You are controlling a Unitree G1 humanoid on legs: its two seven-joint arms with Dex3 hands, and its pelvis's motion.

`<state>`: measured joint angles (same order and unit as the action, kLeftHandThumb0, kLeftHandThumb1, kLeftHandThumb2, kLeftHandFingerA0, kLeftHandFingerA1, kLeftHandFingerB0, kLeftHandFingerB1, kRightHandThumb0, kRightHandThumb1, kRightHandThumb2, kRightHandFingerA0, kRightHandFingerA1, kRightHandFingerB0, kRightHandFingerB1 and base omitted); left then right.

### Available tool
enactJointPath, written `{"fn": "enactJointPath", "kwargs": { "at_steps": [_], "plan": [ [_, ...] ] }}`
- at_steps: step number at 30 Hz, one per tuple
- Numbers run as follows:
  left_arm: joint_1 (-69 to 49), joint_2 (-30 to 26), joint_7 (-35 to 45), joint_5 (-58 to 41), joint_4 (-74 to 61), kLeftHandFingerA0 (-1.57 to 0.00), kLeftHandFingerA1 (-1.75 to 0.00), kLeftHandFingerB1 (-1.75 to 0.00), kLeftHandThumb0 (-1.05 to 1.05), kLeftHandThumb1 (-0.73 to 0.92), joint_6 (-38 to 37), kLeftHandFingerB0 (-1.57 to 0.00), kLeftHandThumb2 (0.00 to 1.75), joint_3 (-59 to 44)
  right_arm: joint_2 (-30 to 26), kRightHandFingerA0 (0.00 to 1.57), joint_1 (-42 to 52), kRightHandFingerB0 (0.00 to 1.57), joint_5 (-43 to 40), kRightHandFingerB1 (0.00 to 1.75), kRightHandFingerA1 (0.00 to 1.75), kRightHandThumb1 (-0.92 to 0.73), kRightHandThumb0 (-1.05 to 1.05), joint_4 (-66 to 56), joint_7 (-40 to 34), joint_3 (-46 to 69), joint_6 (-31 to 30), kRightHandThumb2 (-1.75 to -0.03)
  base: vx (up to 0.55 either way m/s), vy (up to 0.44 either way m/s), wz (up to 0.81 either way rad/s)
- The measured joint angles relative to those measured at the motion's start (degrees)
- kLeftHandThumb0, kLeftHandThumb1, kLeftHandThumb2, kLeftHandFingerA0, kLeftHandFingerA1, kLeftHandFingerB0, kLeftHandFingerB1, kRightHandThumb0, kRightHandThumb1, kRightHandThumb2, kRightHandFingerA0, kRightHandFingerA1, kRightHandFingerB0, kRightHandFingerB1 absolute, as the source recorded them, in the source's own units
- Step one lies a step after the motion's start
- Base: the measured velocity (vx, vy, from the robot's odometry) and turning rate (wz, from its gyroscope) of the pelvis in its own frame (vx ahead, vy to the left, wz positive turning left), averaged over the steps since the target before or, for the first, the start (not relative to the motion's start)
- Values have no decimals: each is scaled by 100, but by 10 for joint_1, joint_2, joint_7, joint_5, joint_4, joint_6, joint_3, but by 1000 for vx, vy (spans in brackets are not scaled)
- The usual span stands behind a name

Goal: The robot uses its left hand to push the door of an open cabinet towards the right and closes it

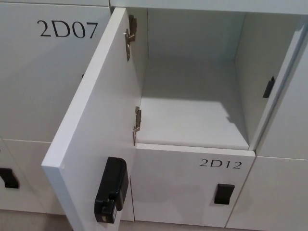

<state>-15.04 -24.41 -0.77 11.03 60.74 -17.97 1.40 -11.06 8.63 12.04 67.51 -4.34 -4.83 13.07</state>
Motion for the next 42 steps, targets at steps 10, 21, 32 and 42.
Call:
{"fn": "enactJointPath", "kwargs": {
  "at_steps": [10, 21, 32, 42],
  "plan": [
    [42, -2, 5, -7, 21, -38, -39, -35, -78, 76, -65, -29, 76, -10, -7, 32, -46, 24, 5, 31, 34, -86, -55, 22, -11, 7, 75, -65, 0, 0, 0],
    [105, -3, 12, -12, 26, -29, -33, -29, -71, 89, -100, -24, 68, -27, -11, 30, -89, 23, -2, 31, 34, -86, -55, 38, -5, 27, 95, -65, 0, 0, 0],
    [278, -5, 5, 8, -96, -29, -33, -30, -65, 90, -110, -25, 67, -2, -16, 29, -108, 22, -7, 30, 34, -87, -54, 40, 3, 37, 98, -66, 0, 0, 0],
    [386, 45, 14, 56, -265, -31, -32, -29, -70, 89, -48, -25, 67, 86, -16, 33, -114, 26, -8, 32, 36, -86, -53, 41, 6, 34, 97, -65, 0, 0, 0]
  ]
}}
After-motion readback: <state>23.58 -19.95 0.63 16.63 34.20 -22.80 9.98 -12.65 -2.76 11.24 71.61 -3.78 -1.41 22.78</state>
